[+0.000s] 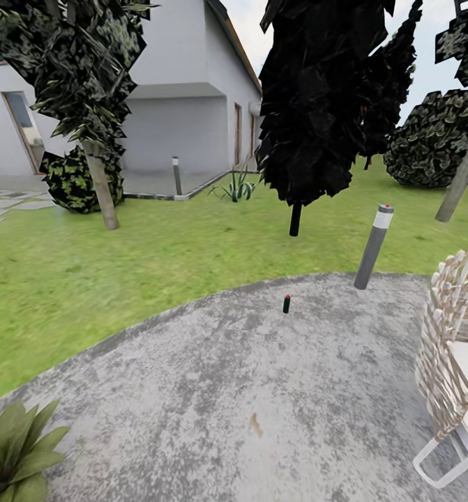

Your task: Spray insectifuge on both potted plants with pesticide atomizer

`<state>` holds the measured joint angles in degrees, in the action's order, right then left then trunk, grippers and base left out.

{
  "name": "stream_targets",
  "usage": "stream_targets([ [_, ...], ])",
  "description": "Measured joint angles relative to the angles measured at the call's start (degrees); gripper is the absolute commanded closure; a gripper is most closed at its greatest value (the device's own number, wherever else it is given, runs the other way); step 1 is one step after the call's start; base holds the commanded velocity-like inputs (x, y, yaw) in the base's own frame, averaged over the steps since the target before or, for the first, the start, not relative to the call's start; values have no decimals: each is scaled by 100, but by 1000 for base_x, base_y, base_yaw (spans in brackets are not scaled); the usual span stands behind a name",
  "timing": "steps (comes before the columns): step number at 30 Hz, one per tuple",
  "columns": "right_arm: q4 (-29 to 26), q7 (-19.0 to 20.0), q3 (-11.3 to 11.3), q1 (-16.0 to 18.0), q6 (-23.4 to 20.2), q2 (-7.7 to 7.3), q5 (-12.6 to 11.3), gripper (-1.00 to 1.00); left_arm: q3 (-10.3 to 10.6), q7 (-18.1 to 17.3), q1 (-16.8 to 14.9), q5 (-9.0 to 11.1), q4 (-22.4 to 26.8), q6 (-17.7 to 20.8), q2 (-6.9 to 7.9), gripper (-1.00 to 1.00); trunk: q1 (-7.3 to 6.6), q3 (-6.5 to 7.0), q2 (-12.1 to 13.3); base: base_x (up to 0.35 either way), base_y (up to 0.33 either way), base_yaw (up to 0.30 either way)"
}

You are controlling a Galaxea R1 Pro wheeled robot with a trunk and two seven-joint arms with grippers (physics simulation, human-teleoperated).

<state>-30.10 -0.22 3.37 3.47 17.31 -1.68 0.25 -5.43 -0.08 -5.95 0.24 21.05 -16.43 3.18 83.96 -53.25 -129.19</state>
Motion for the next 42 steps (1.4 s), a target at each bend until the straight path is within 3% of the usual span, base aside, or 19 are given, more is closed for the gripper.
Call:
stream_targets([
  [30,-9,7,7,-5,0,-17,14,-100,0,0,0,0,1,0,0,-100,0,0,0,339,-1,-1],
  [42,-10,8,9,-3,0,-18,14,-100,1,0,0,0,0,0,0,-100,0,0,0,322,-105,0],
])
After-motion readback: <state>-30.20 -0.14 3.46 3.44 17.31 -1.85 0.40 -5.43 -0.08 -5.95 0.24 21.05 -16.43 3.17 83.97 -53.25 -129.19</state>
